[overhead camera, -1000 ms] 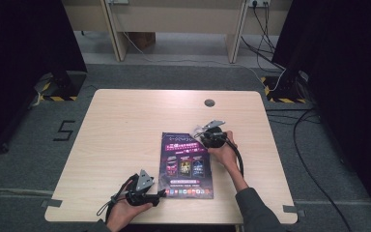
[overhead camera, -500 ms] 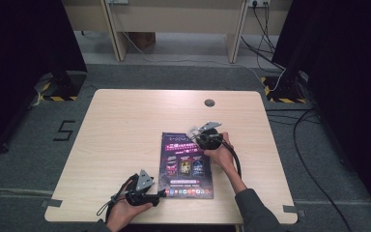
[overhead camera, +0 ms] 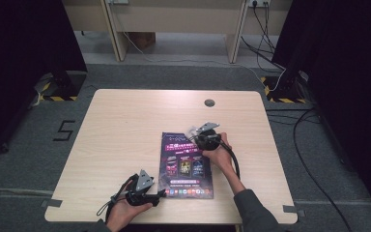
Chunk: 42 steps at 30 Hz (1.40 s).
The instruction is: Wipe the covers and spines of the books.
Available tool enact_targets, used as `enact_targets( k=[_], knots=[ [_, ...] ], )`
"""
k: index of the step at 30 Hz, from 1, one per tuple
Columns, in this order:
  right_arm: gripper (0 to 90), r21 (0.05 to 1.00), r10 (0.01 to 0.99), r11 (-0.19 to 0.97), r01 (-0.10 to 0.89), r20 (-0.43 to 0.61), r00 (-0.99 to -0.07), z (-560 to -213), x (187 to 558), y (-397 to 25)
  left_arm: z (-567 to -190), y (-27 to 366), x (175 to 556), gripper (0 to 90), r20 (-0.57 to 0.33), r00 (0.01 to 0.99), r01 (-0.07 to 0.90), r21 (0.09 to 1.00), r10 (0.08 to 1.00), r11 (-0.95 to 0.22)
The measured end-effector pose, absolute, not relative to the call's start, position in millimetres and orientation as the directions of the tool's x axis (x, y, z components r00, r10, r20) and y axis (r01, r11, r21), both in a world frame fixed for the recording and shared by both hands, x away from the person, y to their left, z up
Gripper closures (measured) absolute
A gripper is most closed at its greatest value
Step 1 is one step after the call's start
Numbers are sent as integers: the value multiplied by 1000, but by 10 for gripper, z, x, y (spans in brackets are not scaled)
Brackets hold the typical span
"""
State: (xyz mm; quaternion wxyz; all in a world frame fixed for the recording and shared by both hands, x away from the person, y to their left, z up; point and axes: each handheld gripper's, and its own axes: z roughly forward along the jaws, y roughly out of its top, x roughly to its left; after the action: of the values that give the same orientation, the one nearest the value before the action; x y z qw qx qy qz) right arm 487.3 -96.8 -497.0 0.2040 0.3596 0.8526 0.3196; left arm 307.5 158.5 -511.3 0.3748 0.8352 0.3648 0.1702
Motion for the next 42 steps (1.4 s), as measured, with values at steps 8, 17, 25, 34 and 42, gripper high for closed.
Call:
enact_targets(
  k=[8,17,25,34,42],
  knots=[
    [760,691,704,559,459,-103,-703,-4971,4816,-794,-5114,1585,3069,352,11,676,481,751,737,-452],
    [755,690,804,486,537,-112,-584,-4962,4959,-1224,-5119,1591,3069,347,9,673,483,752,740,-448],
    [760,682,776,520,514,-126,-618,-4960,4902,-1057,-5125,1599,3084,326,-2,670,489,754,743,-439],
    [749,681,672,593,430,-125,-730,-4967,4705,-616,-5125,1599,3079,326,5,671,485,754,742,-443],
    [743,693,732,530,489,-83,-677,-4978,4838,-749,-5127,1602,3078,321,9,673,481,755,740,-446]
  ],
)
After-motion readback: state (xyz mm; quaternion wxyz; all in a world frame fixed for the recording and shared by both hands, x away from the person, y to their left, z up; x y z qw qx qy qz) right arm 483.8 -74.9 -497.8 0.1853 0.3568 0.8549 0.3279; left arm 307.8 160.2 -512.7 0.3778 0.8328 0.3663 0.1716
